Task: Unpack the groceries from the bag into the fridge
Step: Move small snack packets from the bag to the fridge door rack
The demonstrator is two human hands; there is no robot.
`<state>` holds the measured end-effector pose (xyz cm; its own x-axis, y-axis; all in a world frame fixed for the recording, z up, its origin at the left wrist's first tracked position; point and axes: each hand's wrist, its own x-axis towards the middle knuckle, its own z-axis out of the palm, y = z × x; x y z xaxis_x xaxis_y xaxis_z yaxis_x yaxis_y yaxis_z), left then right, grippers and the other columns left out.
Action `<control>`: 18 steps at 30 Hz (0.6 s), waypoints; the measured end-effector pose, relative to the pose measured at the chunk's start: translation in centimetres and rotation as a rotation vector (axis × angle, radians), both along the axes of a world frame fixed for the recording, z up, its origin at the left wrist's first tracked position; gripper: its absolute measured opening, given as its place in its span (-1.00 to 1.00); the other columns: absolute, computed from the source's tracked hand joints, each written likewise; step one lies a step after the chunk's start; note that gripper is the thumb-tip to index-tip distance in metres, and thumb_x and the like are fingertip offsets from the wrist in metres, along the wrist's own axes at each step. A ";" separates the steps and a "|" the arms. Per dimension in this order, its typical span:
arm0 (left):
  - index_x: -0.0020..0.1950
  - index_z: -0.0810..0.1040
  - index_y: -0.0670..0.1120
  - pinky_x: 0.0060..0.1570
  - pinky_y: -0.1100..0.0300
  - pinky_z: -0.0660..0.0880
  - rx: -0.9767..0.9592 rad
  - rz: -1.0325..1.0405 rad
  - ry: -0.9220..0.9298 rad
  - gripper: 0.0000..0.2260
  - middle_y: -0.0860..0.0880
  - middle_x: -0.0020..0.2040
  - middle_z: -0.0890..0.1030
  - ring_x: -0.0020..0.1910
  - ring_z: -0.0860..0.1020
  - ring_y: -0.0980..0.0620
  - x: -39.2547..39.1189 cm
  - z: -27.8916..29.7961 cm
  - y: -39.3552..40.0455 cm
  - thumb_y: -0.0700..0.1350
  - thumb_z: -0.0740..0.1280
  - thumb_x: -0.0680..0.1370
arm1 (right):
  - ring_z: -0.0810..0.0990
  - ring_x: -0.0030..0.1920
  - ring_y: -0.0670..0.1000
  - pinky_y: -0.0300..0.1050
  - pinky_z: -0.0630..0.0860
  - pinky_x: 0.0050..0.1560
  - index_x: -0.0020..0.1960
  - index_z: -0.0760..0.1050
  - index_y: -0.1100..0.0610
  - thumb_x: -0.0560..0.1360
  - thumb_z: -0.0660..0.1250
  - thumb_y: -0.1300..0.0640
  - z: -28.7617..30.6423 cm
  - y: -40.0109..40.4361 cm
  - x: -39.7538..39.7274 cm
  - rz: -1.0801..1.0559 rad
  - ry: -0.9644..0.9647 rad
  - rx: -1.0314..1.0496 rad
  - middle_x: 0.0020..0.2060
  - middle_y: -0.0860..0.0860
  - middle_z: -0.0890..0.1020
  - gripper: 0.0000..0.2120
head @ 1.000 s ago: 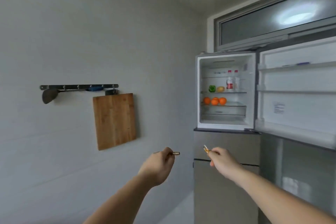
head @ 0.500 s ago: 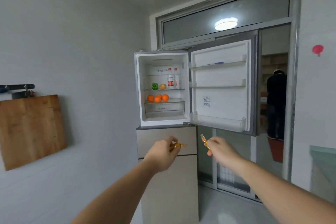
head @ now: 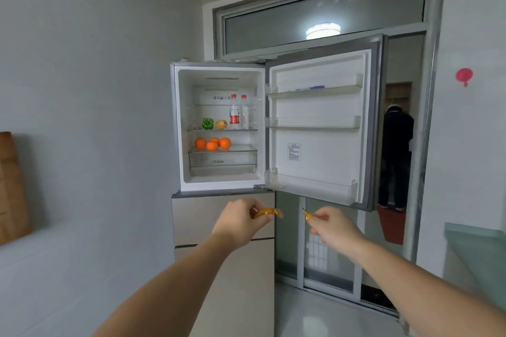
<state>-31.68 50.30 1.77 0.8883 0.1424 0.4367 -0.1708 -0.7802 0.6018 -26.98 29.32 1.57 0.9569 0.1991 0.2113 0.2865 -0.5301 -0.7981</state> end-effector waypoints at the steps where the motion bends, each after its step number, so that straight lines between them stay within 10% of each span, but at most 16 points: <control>1: -0.05 0.58 0.01 -0.33 0.28 0.42 -0.003 -0.004 -0.006 -0.81 0.05 -0.26 0.58 -0.30 0.50 0.10 1.4 -0.3 0.8 0.12 0.38 0.50 | 0.61 -0.15 0.14 -0.03 0.52 -0.11 0.02 0.56 0.29 0.53 0.24 0.07 -0.2 0.6 1.4 -0.004 -0.002 -0.015 -0.05 0.23 0.66 -0.71; 18: 0.11 0.50 -0.05 -0.35 0.40 0.30 -0.065 -0.059 -0.024 -0.87 0.11 -0.24 0.50 -0.30 0.44 0.17 29.3 -2.7 12.8 -0.04 0.25 0.62 | 0.49 -0.32 0.04 -0.13 0.33 -0.27 -0.14 0.56 0.30 0.50 0.26 0.12 -0.8 11.0 26.4 -0.132 0.010 -0.063 -0.31 0.13 0.57 -0.76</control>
